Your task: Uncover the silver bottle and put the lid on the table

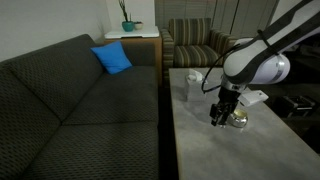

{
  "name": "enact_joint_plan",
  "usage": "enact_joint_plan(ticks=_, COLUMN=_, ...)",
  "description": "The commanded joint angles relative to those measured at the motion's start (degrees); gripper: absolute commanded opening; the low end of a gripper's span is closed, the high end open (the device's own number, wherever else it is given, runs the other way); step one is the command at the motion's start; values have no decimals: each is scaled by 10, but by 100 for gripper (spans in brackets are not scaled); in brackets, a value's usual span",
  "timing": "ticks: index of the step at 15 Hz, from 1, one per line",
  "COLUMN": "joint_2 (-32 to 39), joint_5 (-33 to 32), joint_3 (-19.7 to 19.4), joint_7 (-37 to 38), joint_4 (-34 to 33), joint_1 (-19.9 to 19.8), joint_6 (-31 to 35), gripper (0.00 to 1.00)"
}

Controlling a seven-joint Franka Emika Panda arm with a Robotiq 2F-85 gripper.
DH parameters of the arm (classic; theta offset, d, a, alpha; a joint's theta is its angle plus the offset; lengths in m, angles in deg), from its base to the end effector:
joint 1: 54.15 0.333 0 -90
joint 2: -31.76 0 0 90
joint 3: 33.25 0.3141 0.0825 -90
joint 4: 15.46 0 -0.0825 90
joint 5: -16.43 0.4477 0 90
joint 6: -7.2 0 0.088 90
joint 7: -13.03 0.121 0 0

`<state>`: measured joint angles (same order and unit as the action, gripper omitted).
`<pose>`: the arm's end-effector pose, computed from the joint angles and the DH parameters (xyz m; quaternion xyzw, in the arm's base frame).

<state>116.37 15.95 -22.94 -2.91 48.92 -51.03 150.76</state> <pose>0.6903 0.1426 -0.1802 -0.9786 -0.1807 0.0369 0.0913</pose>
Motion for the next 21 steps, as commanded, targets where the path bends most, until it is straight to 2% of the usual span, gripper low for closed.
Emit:
enact_joint_plan(ticks=1, joint_2=0, joint_5=5, joint_3=-3, joint_7=-12, joint_4=28, joint_1=-6, joint_6=-19, gripper=44)
enact_joint_plan(ticks=5, joint_2=2, joint_5=3, joint_3=-31, joint_7=20, joint_4=55, joint_1=-3, joint_6=2, gripper=44)
enact_joint_plan(ticks=9, joint_2=2, joint_5=7, joint_3=-53, joint_7=63, joint_4=83, joint_1=-7, joint_6=56, gripper=44)
enact_joint_plan(ticks=15, joint_2=2, joint_5=28, joint_3=-32, joint_7=75, joint_4=104, joint_1=-37, joint_6=96, gripper=44)
enact_joint_plan(ticks=21, joint_2=2, joint_5=24, joint_3=-56, joint_7=105, joint_4=108, joint_1=-18, joint_6=139, gripper=44)
